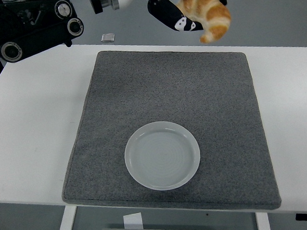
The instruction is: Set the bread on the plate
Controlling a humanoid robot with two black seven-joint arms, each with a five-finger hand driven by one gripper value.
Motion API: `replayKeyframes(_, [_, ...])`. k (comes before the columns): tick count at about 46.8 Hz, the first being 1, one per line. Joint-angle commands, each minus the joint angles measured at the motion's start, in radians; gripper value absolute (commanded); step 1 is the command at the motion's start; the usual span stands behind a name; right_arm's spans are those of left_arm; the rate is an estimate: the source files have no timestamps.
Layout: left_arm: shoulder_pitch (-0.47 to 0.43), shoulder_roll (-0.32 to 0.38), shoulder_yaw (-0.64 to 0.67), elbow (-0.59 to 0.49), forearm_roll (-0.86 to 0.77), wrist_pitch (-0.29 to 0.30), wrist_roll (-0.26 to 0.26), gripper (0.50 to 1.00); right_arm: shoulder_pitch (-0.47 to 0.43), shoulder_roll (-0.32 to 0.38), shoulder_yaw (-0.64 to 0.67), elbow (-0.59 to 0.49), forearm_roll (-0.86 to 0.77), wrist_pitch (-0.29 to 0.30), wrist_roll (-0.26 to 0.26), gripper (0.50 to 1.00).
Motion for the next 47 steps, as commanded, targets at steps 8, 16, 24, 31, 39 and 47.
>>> replayKeyframes(8, [0.042,0.076,0.012,-0.173,0.009,-0.002,-0.003,0.5,0.0,0.0,0.001,0.0,0.0,0.0,0.0,0.952])
replayKeyframes(16, [0.182,0.121,0.011,-0.222,0.183,0.012,-0.009,0.5,0.001,0.0,0.001,0.0,0.0,0.0,0.0,0.952])
replayKeyframes(24, [0.323,0.125,0.009,-0.227,0.344,0.103,-0.026,0.5,0.0,0.0,0.001,0.0,0.0,0.0,0.0,0.952])
replayKeyframes(31, [0.407,0.124,0.012,-0.225,0.406,0.15,-0.047,0.5,0.0,0.0,0.001,0.0,0.0,0.0,0.0,0.952])
replayKeyframes(39, [0.51,0.116,0.015,-0.225,0.478,0.182,-0.049,0.5,0.001,0.0,0.001,0.0,0.0,0.0,0.0,0.952])
replayKeyframes(47, [0.618,0.116,0.018,-0.211,0.552,0.224,-0.058,0.5,0.0,0.0,0.001,0.0,0.0,0.0,0.0,0.952])
